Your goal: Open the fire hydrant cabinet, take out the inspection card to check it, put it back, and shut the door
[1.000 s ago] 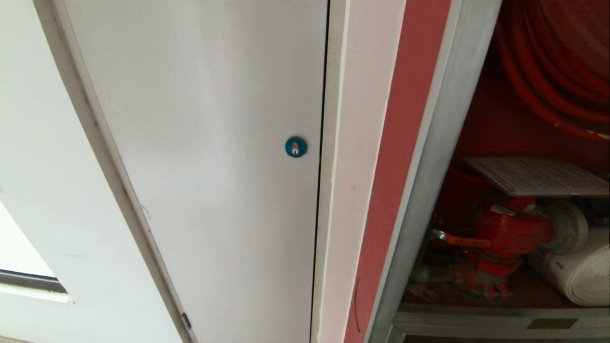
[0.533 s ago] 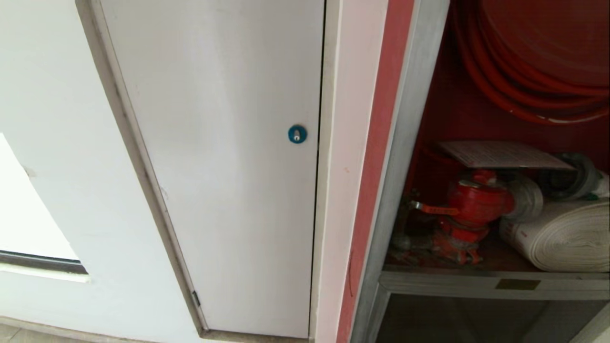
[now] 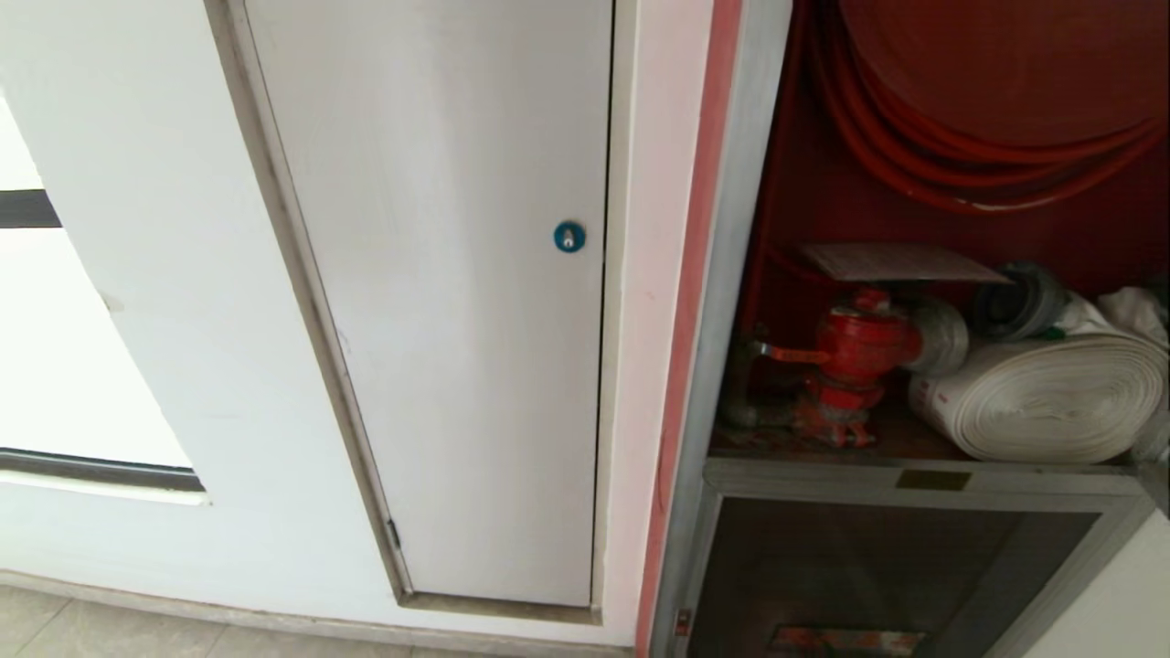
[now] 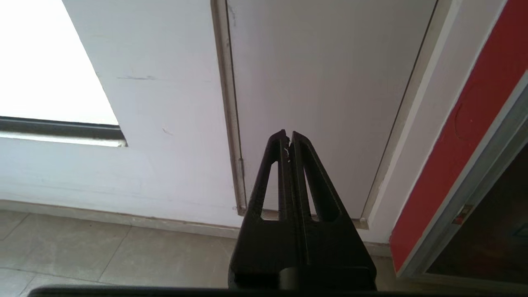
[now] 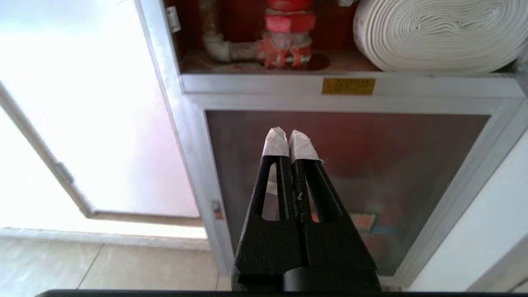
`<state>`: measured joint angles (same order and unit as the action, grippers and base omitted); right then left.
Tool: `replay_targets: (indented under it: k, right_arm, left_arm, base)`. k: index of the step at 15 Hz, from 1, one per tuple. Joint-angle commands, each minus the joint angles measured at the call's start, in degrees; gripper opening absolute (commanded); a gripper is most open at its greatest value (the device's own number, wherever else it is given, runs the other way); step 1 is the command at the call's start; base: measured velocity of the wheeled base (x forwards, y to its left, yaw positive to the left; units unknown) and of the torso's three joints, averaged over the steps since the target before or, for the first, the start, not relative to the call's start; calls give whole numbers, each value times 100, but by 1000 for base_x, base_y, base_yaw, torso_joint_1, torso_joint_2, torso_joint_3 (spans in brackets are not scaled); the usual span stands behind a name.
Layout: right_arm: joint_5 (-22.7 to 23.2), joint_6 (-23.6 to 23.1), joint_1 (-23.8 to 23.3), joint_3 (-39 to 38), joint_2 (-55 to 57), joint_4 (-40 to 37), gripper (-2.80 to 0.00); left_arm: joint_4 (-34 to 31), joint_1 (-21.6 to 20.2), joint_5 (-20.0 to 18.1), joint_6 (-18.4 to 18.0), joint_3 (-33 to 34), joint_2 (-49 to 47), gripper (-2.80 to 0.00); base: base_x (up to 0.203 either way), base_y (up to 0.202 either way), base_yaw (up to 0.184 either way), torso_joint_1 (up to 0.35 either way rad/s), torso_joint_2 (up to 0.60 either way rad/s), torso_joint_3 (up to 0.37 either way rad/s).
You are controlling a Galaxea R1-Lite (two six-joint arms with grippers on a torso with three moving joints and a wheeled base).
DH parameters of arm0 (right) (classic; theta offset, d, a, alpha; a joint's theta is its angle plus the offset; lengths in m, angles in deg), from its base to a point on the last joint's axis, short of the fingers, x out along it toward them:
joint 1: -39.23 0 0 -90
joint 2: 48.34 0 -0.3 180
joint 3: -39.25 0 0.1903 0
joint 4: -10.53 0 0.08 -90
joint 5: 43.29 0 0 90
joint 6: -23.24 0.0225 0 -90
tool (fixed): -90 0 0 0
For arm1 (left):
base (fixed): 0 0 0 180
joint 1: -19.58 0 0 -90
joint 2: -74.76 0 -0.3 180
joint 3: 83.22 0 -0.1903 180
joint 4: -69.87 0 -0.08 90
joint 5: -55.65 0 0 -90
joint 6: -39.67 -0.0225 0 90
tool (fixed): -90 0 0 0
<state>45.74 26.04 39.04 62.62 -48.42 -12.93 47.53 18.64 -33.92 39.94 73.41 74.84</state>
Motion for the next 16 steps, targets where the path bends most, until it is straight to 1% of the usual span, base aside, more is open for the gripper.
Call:
replay_targets:
  k: [1, 16]
  right_arm:
    - [0, 1, 1, 0, -1, 1, -280]
    - [0, 1, 1, 0, -1, 1, -280]
  left_arm:
    - [2, -3, 0, 0, 35, -7, -280]
    - [2, -3, 0, 0, 35, -7, -280]
  base:
    - [-194, 0, 2, 7, -3, 2]
    - [-195, 0, 1, 2, 1, 3]
